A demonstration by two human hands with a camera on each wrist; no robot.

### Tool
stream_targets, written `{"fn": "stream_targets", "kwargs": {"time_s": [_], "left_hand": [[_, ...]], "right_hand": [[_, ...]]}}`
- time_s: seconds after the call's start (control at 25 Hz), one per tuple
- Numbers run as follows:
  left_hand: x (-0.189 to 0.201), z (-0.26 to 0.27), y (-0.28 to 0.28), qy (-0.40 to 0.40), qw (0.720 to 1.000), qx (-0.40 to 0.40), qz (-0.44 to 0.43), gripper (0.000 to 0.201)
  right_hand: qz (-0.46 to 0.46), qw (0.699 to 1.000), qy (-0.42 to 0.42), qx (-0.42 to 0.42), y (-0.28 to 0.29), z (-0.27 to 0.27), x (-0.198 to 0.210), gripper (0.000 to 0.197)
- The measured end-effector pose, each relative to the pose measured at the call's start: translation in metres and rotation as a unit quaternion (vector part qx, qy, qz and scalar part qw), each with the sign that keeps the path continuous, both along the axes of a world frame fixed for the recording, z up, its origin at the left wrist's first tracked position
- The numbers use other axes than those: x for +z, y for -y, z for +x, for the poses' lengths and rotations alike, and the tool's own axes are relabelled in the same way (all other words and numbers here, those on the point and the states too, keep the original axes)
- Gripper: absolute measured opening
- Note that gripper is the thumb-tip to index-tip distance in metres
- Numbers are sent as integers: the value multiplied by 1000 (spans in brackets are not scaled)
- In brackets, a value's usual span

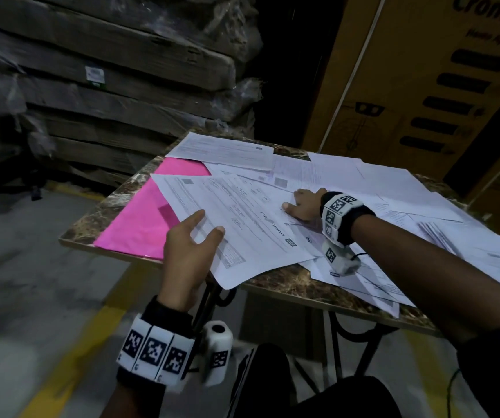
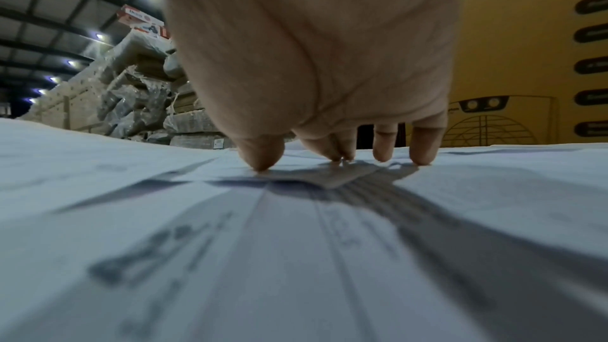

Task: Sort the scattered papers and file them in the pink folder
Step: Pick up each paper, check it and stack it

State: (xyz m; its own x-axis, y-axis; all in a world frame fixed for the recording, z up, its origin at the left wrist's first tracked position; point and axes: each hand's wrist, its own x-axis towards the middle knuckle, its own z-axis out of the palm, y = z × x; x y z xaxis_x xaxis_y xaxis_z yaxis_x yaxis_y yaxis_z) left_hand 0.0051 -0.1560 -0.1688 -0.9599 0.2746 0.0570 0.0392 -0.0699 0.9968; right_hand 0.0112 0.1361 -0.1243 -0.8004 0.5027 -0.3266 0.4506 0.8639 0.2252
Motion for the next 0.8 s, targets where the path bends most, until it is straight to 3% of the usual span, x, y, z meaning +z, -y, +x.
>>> {"fn": "stream_targets", "kwargs": {"time_s": [0.24,0.48,0.8], "left_hand": [[-4,-15,-20,8,1000,-11,-14,60],[-12,-21,-19,61,997,-14,41,55],[-8,-23,-16,151,981,-20,124,52]], "right_hand": [[10,999,25,-17,-7,5,5,77],[-94,995,-14,20,-17,16,12,71],[7,1000,-4,13,-23,26,3,70]]}}
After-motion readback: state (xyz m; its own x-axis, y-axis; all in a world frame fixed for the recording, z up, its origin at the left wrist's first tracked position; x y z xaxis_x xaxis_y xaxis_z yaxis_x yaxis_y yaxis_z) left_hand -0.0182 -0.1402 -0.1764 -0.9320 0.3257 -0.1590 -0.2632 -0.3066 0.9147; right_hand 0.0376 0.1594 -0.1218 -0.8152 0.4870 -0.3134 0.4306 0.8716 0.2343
